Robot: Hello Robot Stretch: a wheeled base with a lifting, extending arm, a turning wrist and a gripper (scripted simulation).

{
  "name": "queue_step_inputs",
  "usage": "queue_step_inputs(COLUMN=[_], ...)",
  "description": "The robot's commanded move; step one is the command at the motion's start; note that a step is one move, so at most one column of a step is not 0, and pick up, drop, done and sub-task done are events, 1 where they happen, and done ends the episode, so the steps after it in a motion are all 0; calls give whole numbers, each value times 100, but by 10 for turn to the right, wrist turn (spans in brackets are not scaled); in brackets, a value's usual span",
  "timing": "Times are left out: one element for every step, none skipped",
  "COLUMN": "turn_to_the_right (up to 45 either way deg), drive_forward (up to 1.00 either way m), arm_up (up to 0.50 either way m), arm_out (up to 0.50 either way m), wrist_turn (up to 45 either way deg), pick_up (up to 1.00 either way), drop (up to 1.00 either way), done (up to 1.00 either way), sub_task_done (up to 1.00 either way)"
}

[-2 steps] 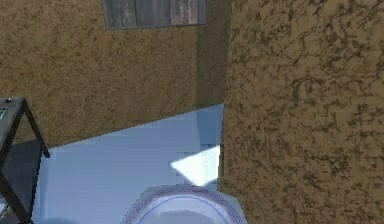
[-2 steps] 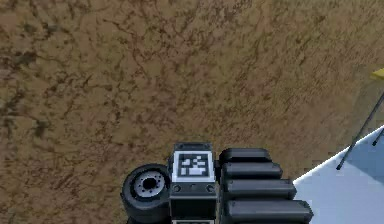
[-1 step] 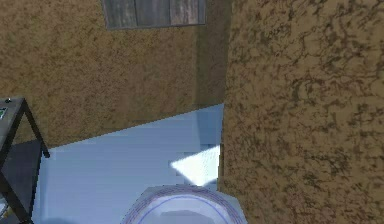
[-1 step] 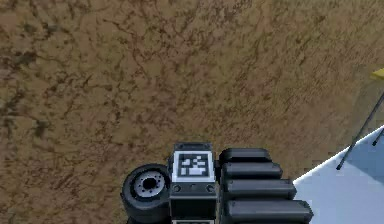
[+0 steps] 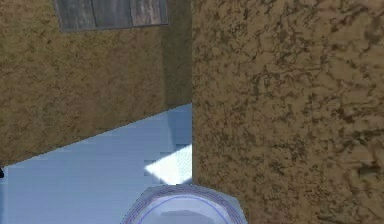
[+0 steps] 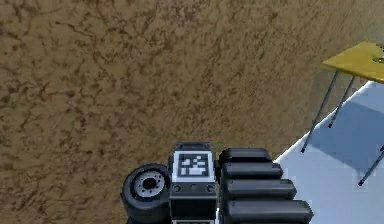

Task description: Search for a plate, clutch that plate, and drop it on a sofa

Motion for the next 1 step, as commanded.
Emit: queue_step_inputs(turn_to_the_right=[-360], drive_forward=[0], arm_up=[0], arm_out=[0], wrist_turn=[0], pick_up=[0], drop=[0], done=[0], sub_task_done=[0])
